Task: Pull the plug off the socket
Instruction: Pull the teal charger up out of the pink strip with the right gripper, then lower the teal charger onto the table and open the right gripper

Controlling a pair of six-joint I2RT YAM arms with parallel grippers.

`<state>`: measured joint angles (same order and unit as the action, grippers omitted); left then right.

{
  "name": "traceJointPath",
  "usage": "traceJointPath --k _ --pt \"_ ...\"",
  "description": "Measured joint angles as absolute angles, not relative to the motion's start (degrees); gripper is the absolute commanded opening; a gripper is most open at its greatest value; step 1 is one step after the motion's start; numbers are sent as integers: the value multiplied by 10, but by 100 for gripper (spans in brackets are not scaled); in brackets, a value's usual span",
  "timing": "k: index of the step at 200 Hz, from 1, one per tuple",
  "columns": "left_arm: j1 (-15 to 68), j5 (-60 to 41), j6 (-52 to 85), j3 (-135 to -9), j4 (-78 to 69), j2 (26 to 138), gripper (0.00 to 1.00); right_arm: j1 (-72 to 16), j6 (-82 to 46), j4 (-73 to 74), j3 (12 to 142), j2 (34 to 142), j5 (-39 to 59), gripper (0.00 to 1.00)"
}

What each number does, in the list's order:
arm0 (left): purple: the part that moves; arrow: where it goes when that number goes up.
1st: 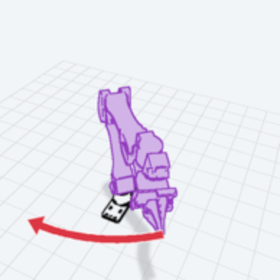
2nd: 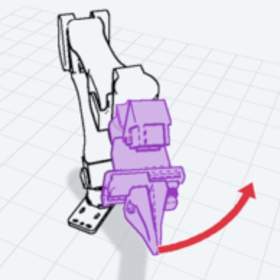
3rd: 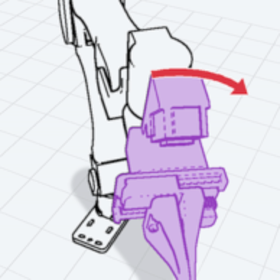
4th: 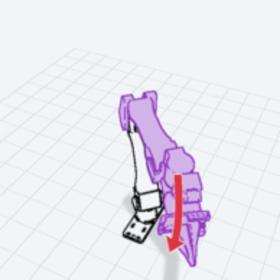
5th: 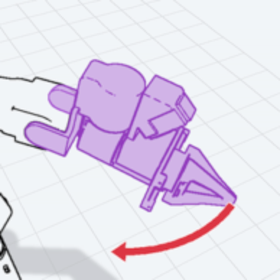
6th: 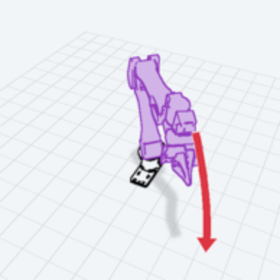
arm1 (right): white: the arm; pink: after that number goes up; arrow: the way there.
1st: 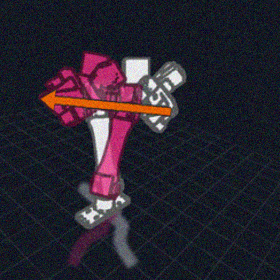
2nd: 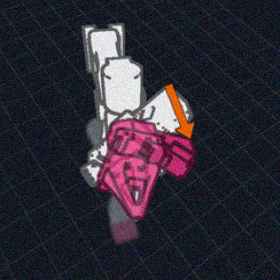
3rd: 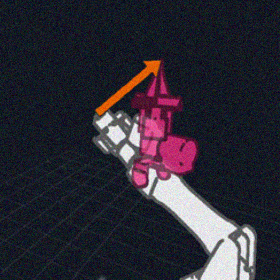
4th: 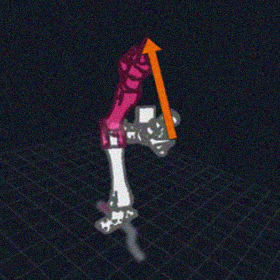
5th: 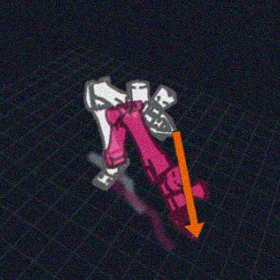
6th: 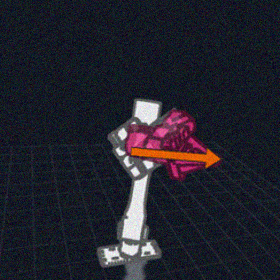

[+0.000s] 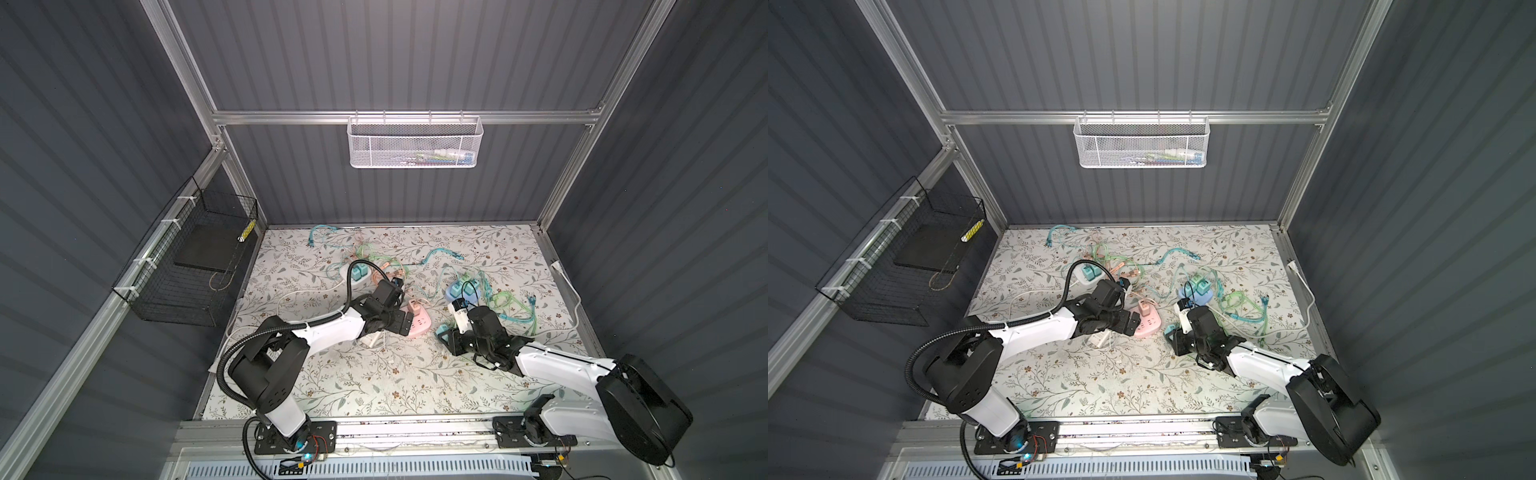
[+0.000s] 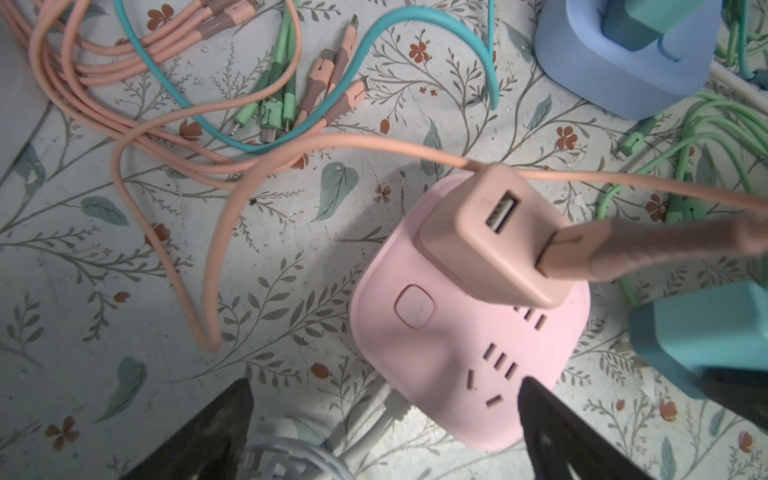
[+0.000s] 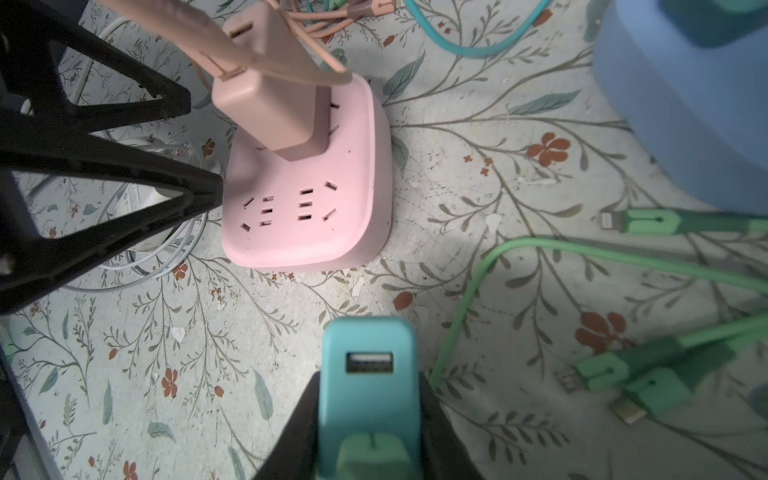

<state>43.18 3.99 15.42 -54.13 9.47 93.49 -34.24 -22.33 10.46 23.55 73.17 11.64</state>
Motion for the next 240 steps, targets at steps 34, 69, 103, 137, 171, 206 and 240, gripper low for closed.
traceJointPath --k 34,69,103,137,171,206,240 --pt "432 52 154 -533 91 913 100 -336 -234 109 236 752 145 21" --pt "431 63 152 -521 86 897 100 -326 -241 111 236 756 162 24" --pt "431 66 150 -519 84 896 100 -322 -246 108 243 764 166 33" --pt "432 70 150 -504 73 878 100 -318 -255 94 243 767 162 42" --pt "432 71 150 -504 69 873 100 -316 -263 57 243 759 141 57" --pt "432 71 150 -504 66 873 100 -315 -265 4 253 714 106 64" --pt "432 71 150 -504 63 873 100 -315 -262 -32 271 678 80 74"
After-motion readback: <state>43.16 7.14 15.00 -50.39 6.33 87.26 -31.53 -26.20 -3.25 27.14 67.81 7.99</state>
